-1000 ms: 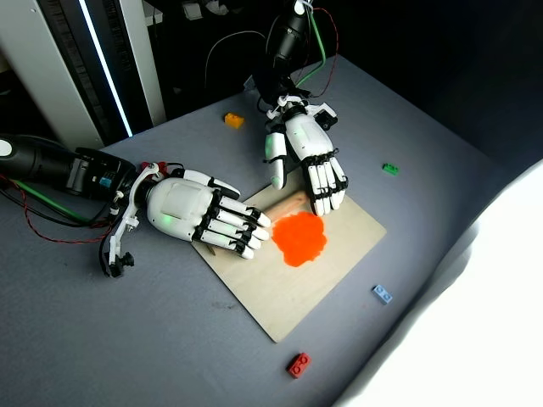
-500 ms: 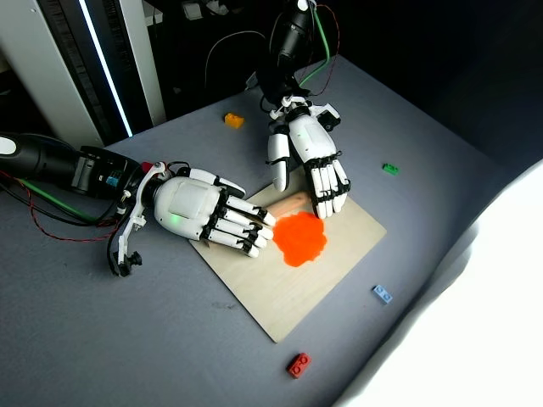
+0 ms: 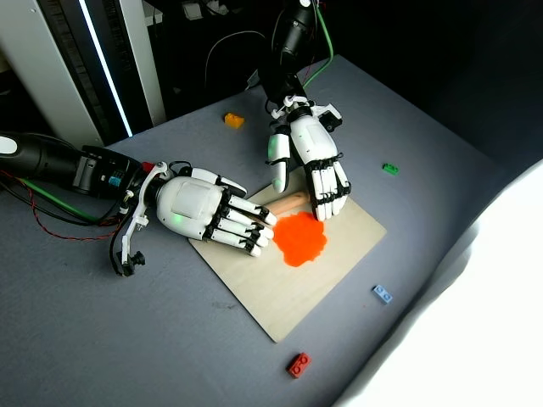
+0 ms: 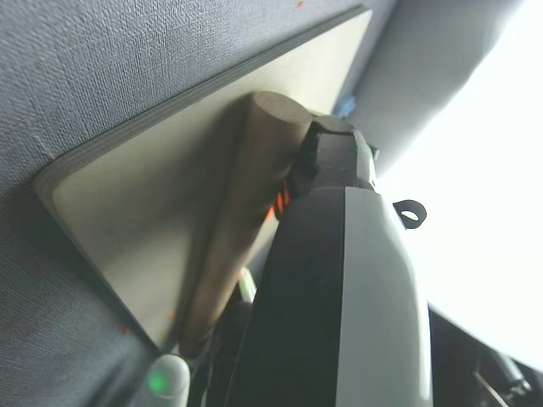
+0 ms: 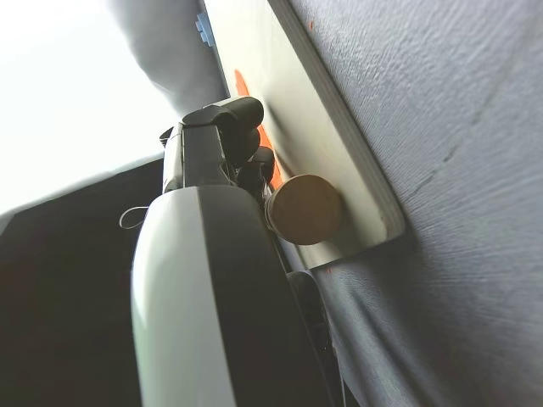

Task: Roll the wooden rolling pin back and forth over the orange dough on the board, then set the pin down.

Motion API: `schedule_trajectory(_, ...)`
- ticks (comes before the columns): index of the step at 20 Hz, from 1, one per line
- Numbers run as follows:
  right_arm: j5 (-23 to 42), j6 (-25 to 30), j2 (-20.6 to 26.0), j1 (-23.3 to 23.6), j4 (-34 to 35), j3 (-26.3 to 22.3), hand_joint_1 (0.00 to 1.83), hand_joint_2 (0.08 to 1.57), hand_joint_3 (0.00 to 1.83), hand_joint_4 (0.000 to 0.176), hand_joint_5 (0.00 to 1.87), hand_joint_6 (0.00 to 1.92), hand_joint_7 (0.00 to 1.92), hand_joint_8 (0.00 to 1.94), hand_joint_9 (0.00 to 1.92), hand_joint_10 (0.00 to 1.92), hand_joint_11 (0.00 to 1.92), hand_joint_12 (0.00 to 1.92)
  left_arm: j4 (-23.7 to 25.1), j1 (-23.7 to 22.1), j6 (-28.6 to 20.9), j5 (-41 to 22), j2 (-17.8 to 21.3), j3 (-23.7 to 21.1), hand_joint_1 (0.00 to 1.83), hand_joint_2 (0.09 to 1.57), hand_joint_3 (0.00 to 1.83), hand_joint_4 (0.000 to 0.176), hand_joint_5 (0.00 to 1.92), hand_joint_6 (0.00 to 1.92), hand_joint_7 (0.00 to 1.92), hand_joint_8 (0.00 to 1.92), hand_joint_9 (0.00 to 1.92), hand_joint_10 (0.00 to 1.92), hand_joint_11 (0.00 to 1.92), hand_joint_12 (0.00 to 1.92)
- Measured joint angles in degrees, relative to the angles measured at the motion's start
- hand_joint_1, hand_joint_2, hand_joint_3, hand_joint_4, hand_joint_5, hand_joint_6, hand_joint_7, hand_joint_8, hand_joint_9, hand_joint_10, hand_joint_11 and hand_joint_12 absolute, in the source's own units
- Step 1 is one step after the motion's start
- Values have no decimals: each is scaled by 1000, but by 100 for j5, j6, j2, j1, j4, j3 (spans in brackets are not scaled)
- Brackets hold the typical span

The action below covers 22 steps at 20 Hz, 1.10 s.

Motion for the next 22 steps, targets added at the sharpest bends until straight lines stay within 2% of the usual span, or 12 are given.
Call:
schedule_trajectory(3, -42, 24, 0, 39, 13, 0, 0, 1448, 0, 0, 39, 684, 408, 1, 32, 713, 0, 876, -7, 0, 13, 17, 35, -57, 0, 1411, 0, 0, 276, 1, 332, 3, 305, 4, 0, 783)
schedule_trajectory(8, -39, 66, 7, 166, 7, 0, 0, 1444, 0, 0, 40, 670, 424, 7, 50, 721, 0, 936, 22, 72, 39, 31, 109, -184, 0, 1407, 0, 0, 263, 0, 312, 0, 288, 0, 0, 766)
schedule_trajectory(13, -35, 72, 13, 210, 15, 0, 0, 1441, 0, 0, 54, 655, 413, 2, 38, 701, 0, 858, 37, 87, 35, 15, 109, -177, 0, 1408, 0, 0, 263, 1, 311, 0, 284, 0, 0, 791)
schedule_trajectory(15, -37, 74, 13, 210, 17, 0, 0, 1441, 0, 0, 67, 654, 433, 9, 65, 708, 0, 922, 35, 83, 37, 15, 111, -177, 0, 1406, 0, 0, 251, 0, 320, 3, 300, 5, 0, 806)
schedule_trajectory(22, -42, 83, 17, 251, 13, 0, 0, 1442, 0, 0, 54, 650, 426, 5, 63, 707, 0, 903, 20, 4, 144, 87, 111, -146, 0, 1405, 0, 0, 253, 2, 316, 0, 295, 2, 0, 803)
